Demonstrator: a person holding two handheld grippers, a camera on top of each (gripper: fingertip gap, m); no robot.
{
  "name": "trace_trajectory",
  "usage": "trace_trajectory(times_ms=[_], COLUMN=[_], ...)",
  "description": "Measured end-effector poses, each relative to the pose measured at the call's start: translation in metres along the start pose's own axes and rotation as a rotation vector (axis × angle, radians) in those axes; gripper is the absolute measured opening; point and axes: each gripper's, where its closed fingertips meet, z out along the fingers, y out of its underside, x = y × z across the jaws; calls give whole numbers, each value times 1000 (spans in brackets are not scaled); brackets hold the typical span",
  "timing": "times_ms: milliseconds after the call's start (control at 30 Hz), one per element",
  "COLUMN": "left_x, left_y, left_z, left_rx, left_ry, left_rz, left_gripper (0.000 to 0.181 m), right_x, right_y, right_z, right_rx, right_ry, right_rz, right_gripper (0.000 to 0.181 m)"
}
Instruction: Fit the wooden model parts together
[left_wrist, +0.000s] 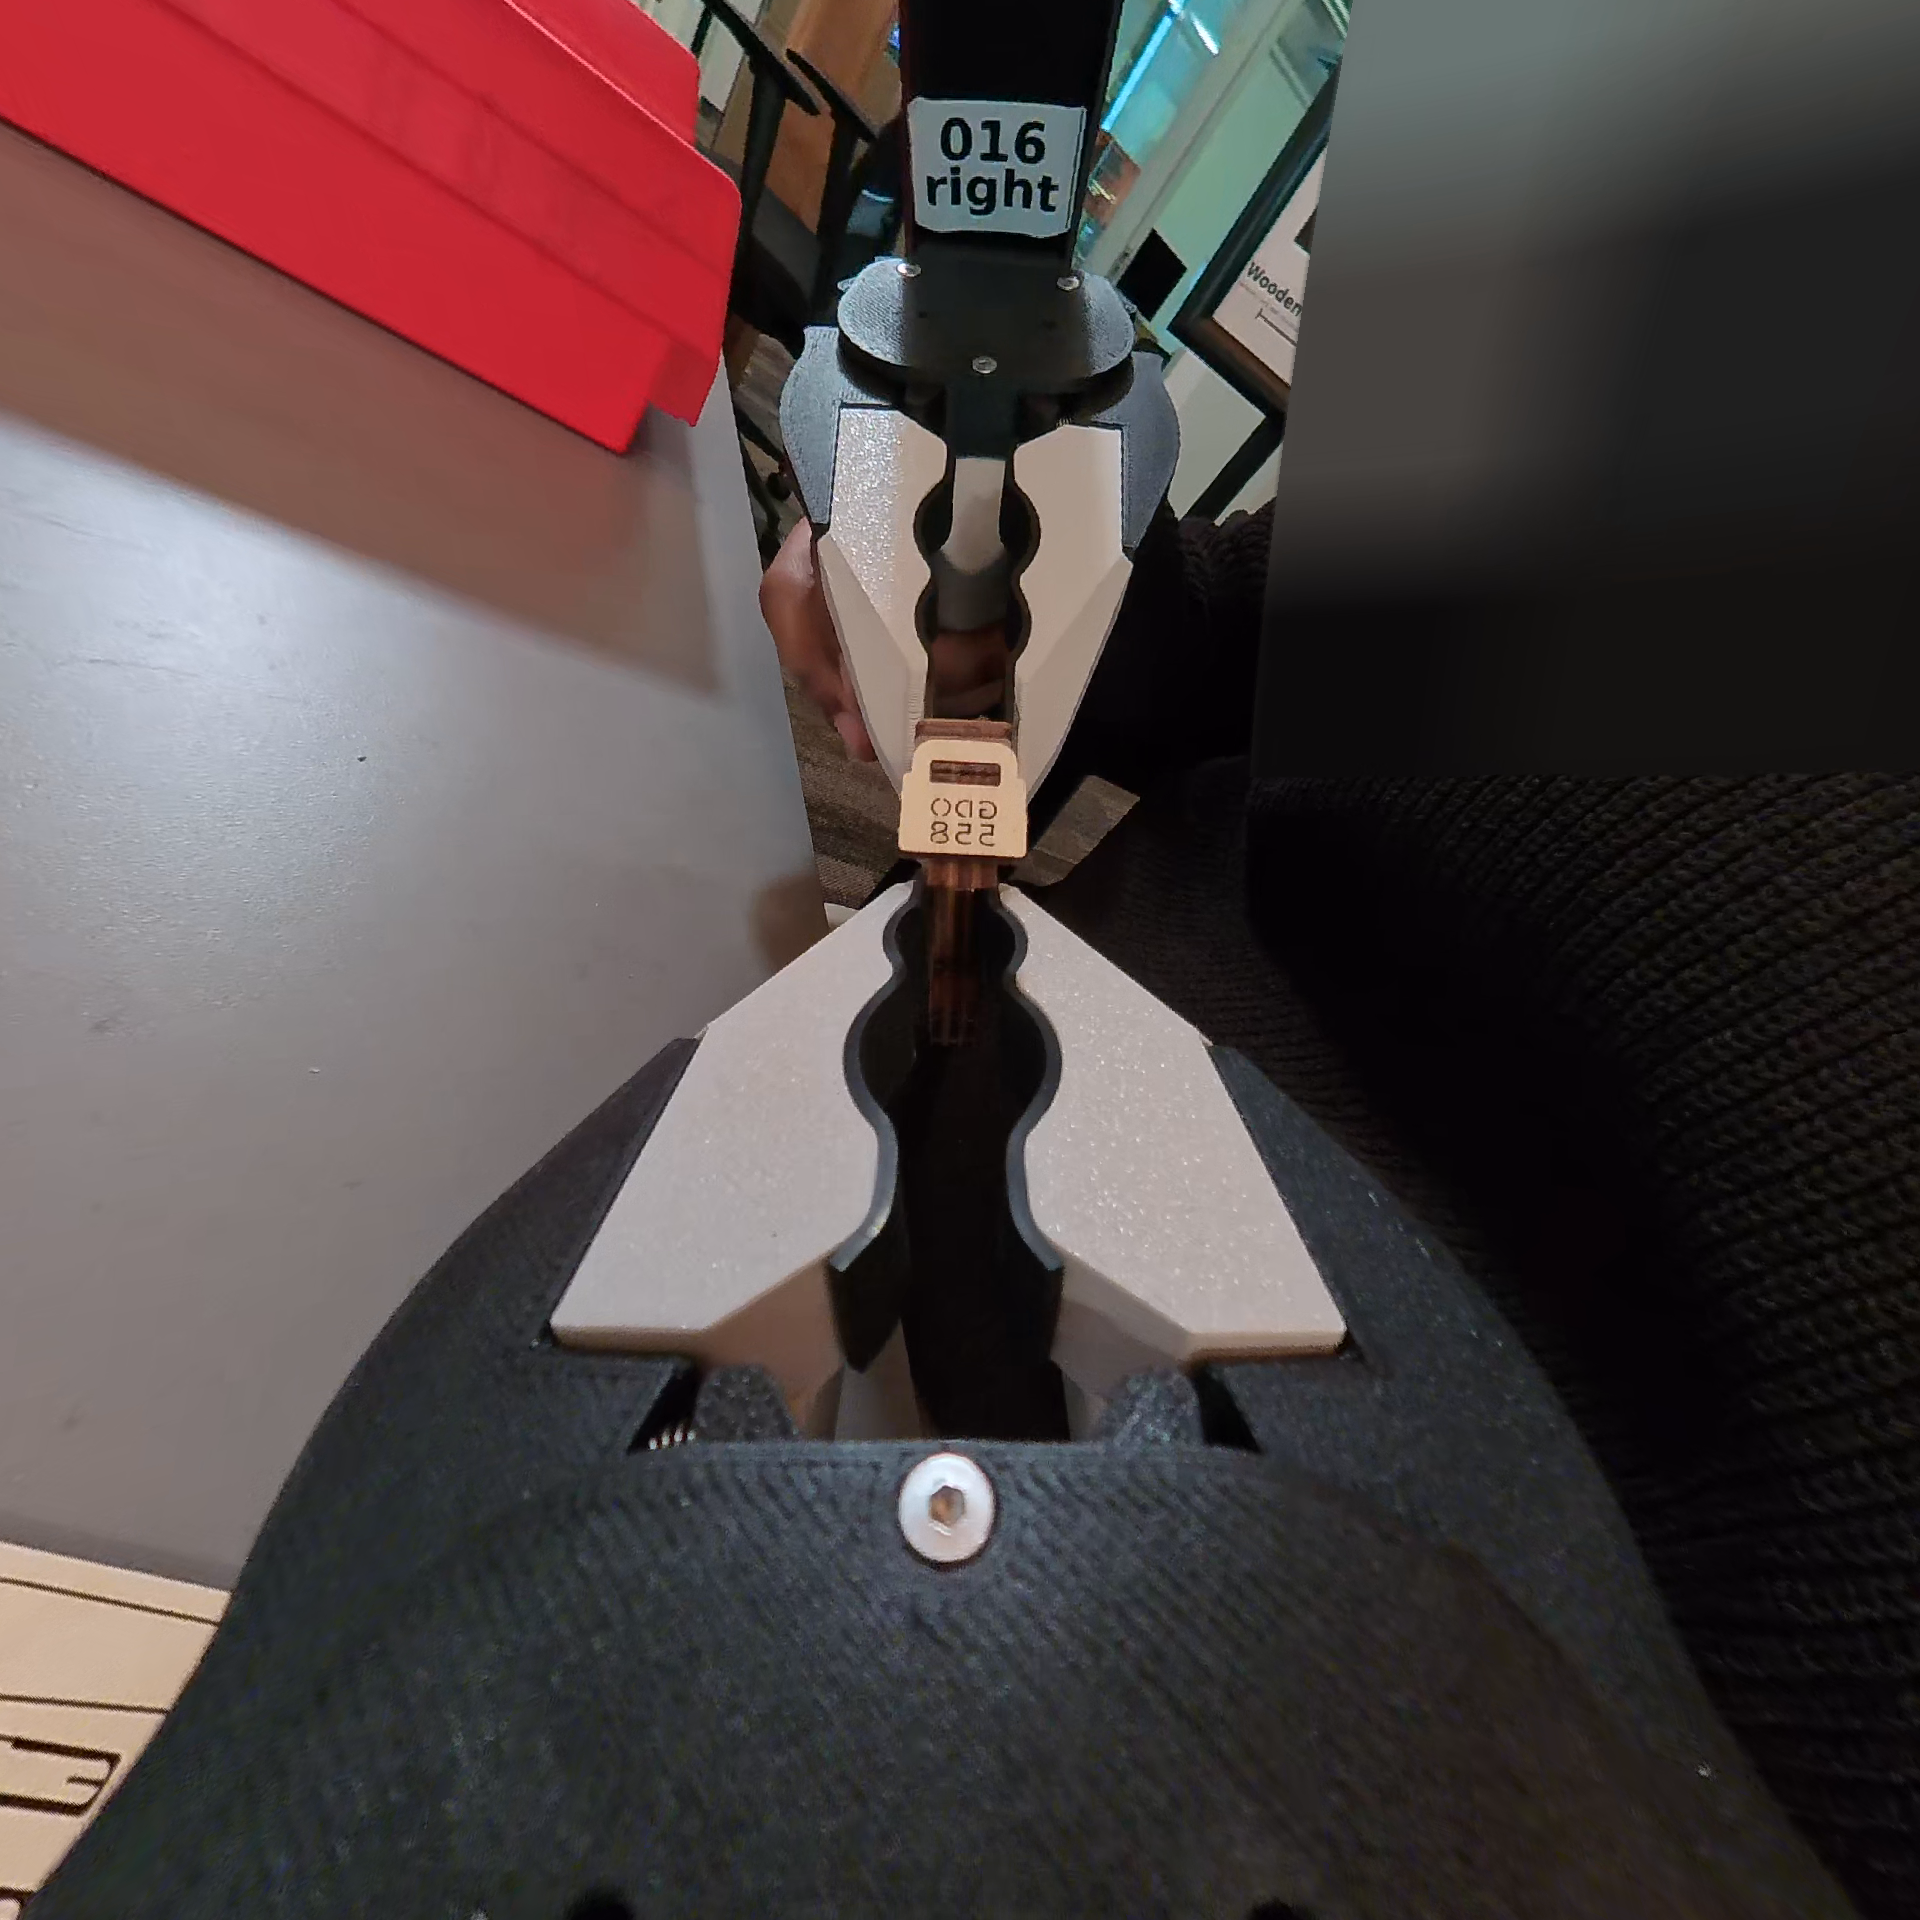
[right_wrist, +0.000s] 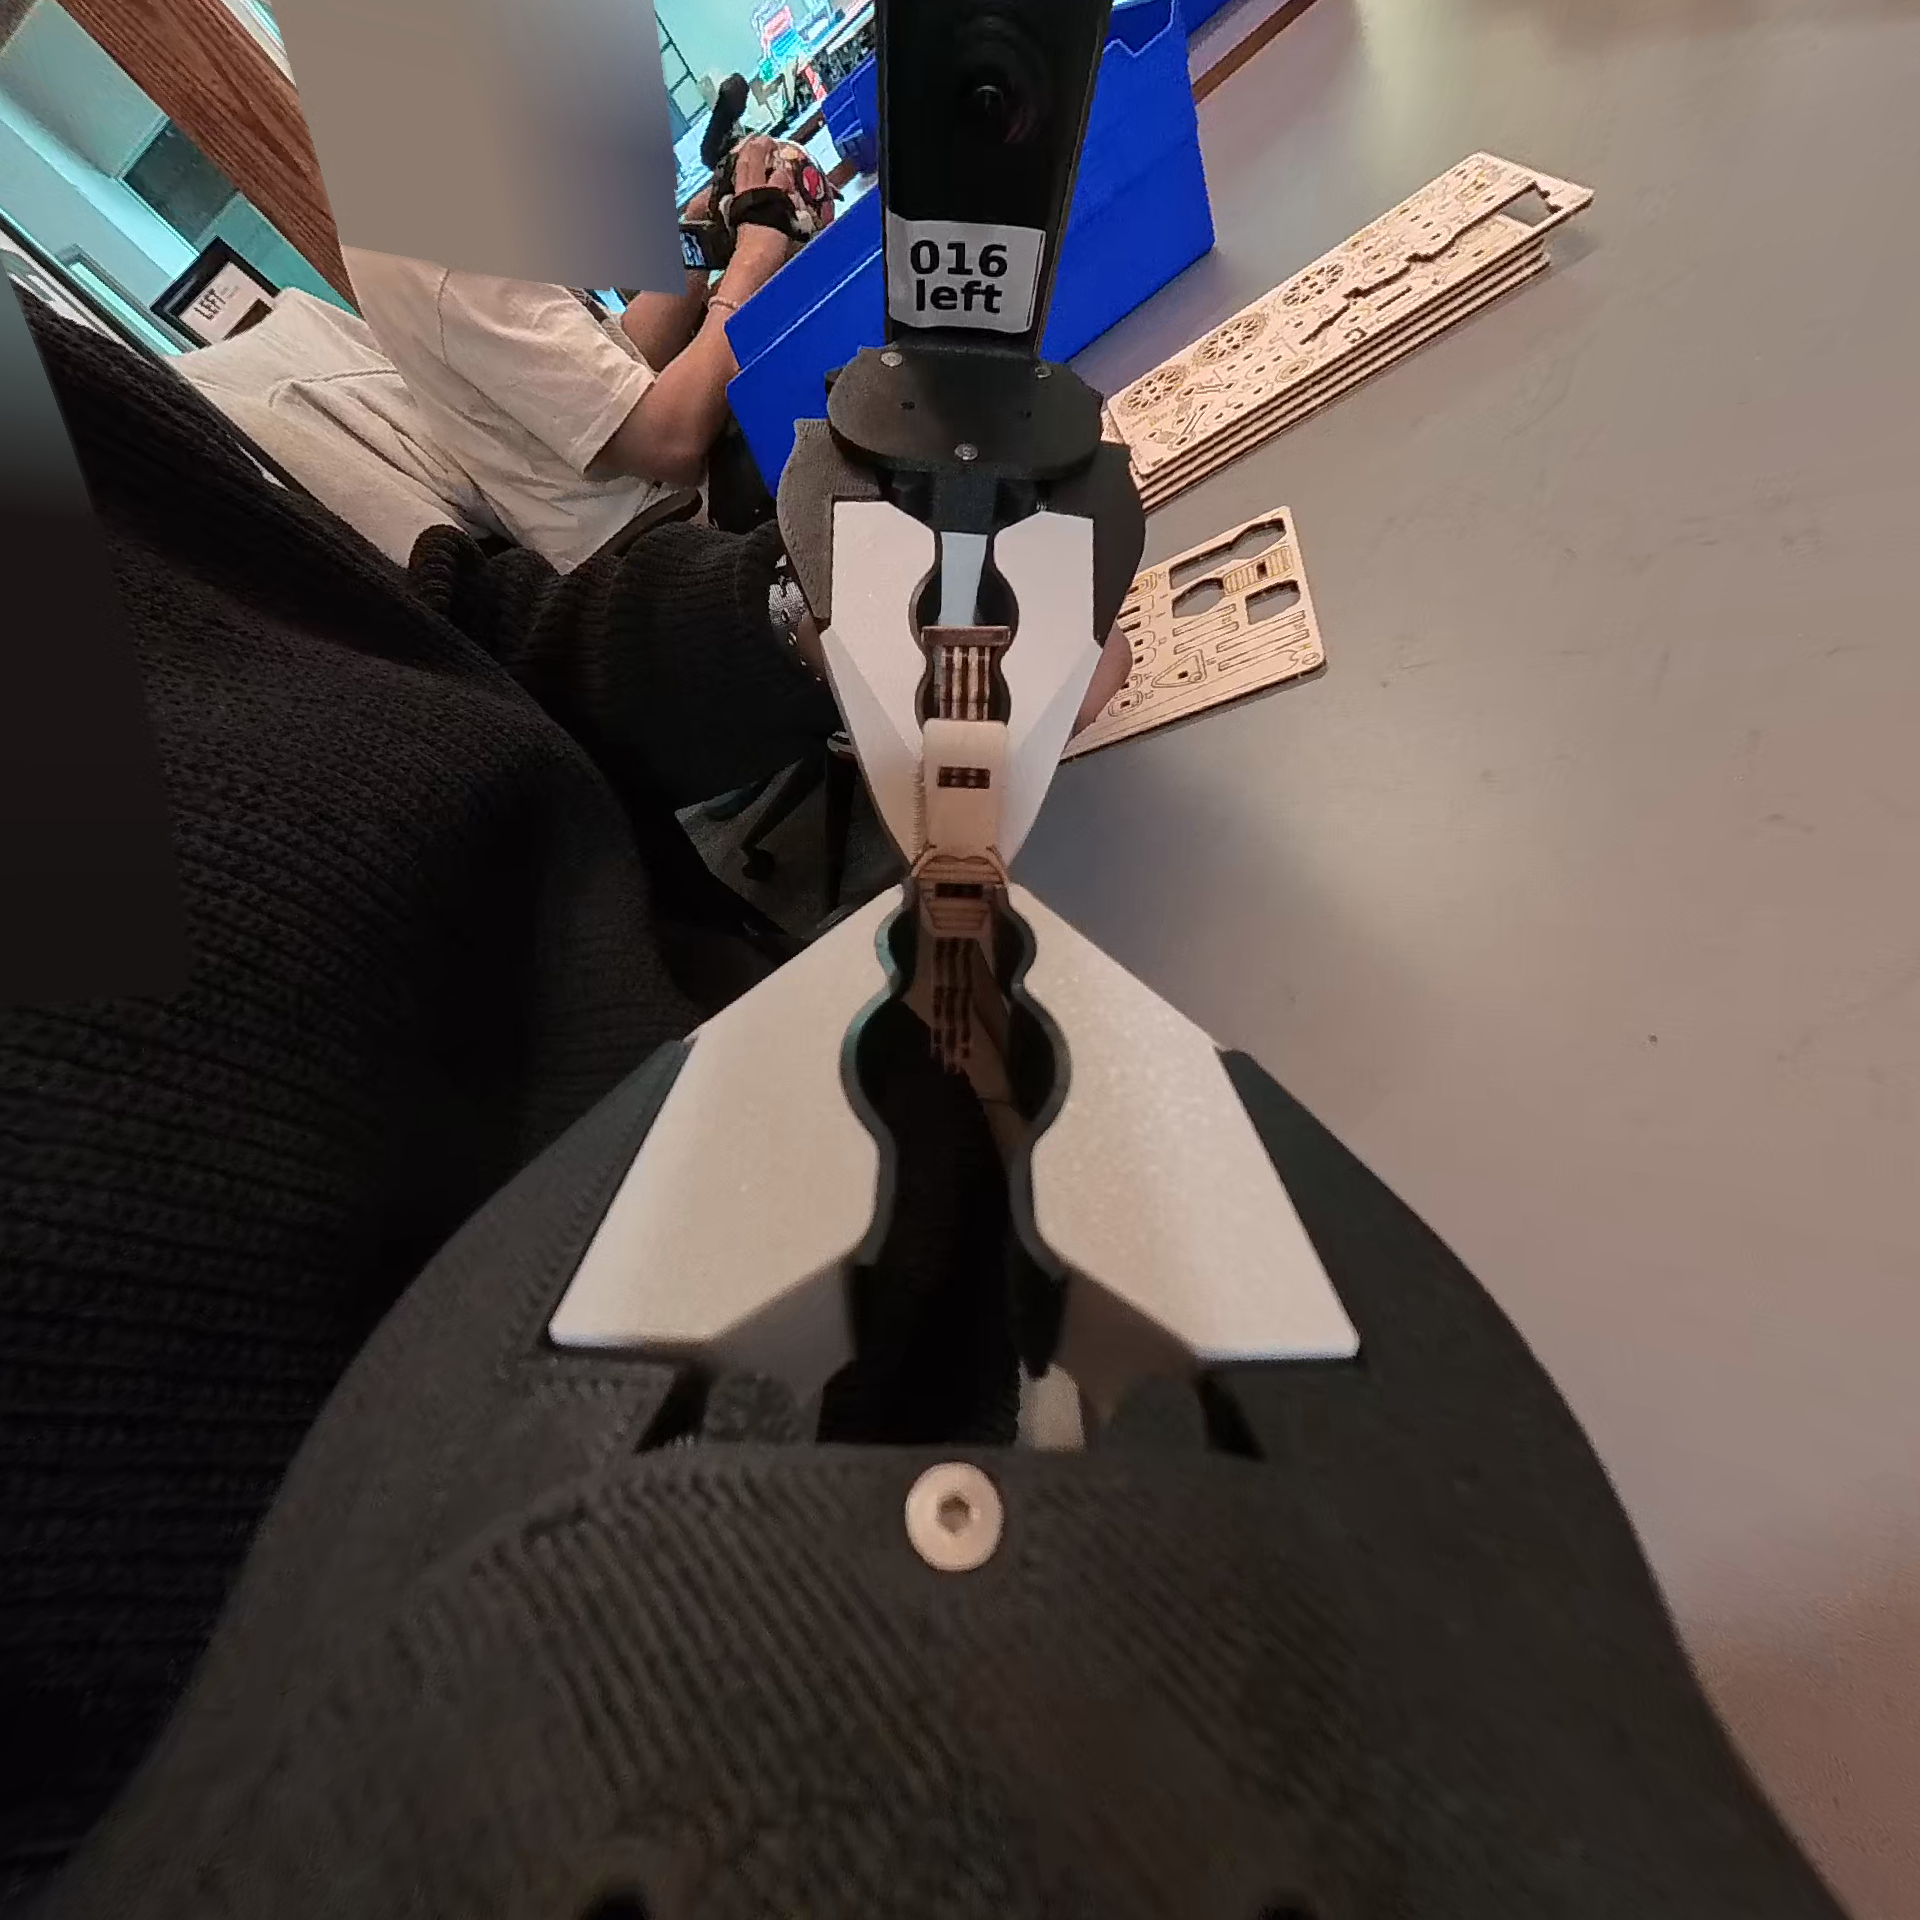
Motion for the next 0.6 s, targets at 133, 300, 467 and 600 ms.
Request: trace_trajectory(times_ms=[133,300,467,600], left_x=[0,0,0,1], left_y=[1,2,4,7], left_z=[0,2,3,6], left_rx=[2,-3,-5,-25], left_ry=[0,5,3,1], left_rz=[-1,-5,-2,3], left_gripper=[6,5,5,5], right_x=[0,0,0,-1], right_y=[1,2,3,3], right_z=[0,0,0,1], right_rx=[-3,-9,-13,-10], right_ry=[6,1,2,4], right_rz=[-5,3,13,19], right_gripper=[12,12,12,13])
